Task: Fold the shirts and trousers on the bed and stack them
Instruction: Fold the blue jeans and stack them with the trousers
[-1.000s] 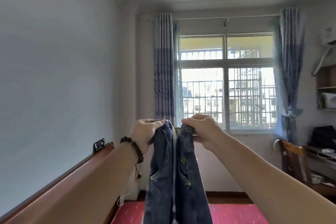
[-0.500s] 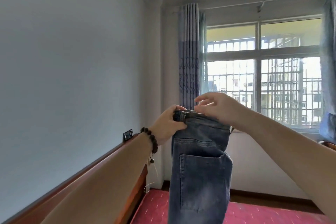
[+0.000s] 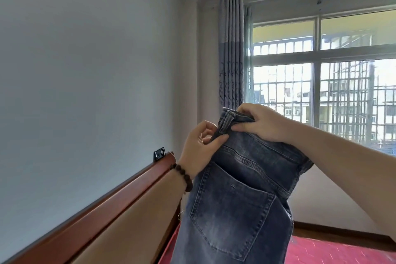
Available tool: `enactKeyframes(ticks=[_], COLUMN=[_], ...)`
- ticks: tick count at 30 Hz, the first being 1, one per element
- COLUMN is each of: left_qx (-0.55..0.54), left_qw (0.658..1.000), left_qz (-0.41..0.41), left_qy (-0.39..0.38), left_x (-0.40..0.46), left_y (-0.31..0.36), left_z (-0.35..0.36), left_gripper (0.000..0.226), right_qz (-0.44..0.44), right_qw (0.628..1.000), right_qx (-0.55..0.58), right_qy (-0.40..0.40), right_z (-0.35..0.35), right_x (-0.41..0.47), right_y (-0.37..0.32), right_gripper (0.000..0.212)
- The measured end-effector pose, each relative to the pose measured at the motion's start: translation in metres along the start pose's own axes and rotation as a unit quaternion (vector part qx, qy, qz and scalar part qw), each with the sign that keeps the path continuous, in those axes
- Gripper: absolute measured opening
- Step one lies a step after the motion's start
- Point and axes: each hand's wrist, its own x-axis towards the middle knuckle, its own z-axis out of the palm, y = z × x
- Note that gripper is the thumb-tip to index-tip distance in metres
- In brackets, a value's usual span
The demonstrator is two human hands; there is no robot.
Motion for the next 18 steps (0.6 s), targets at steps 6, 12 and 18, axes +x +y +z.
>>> enactKeyframes(ticks=[6,12,18], left_qx=[-0.002,0.069,0.123], left_qw=[0.999,0.997,0.992], left_qz=[0.032,0.038,0.035], left_qy=[-0.014,0.023,-0.011], left_x=[0.0,0.007,0.009], left_y=[0.014,0.019,0.023], left_z=[-0.009,-0.012,-0.02], left_gripper=[0.008,0.017,0.011], right_qz=[0.003,-0.072,-0.012], right_qw=[1.0,0.993,0.977], right_qx=[0.014,-0.057,-0.108], right_qy=[0.005,-0.079,-0.183], right_z=[-0.001,-0.02,-0.025], right_x=[0.001,0.009,0.03], right_y=[0.003,-0.02,-0.041], right_gripper=[0.027,0.044,0.025])
